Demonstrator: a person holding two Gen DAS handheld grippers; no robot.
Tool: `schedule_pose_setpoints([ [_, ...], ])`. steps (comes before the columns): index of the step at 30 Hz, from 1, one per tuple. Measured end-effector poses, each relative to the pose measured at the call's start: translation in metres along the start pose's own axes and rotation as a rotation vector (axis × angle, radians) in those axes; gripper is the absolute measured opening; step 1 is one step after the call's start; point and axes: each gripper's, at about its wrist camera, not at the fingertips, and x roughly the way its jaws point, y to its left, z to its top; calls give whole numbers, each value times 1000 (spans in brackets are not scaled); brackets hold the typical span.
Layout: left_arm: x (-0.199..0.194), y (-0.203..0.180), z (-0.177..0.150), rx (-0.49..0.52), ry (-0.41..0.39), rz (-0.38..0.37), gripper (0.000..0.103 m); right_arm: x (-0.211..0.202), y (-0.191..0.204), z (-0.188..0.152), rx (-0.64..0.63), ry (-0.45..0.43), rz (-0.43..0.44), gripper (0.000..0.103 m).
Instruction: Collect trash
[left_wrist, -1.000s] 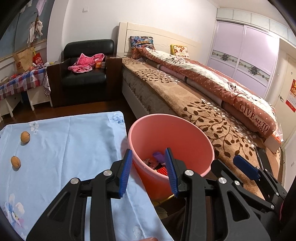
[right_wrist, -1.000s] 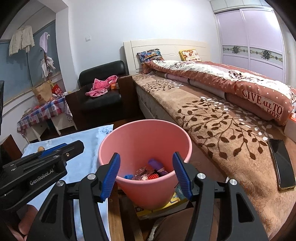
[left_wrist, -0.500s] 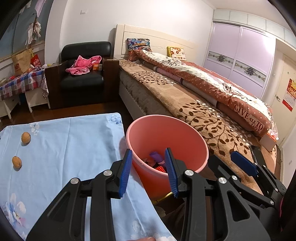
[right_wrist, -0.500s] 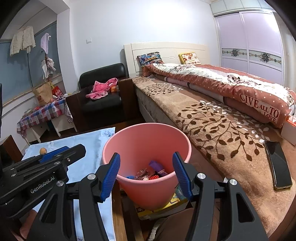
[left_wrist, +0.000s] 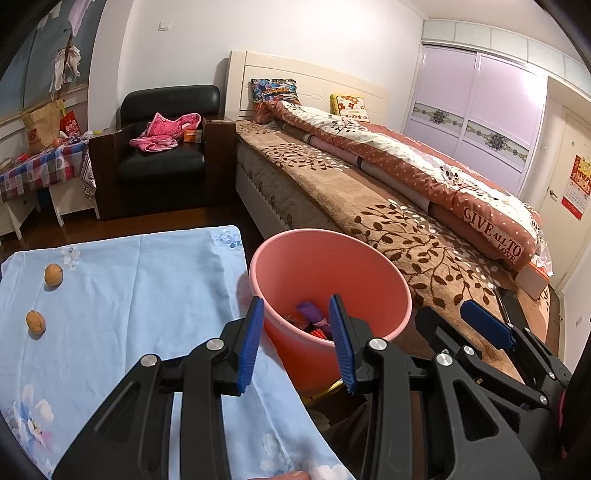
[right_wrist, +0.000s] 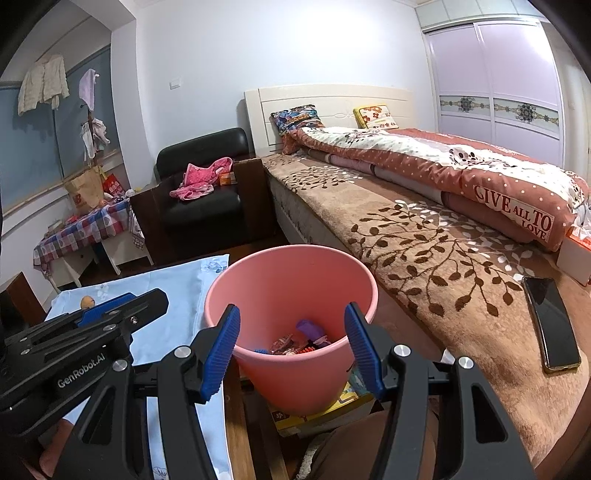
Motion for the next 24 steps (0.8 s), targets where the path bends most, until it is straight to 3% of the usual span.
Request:
schedule_pose_setpoints([
  [24, -1, 2, -4, -2, 11, 0, 37, 5, 0, -7, -4, 16, -4, 58],
])
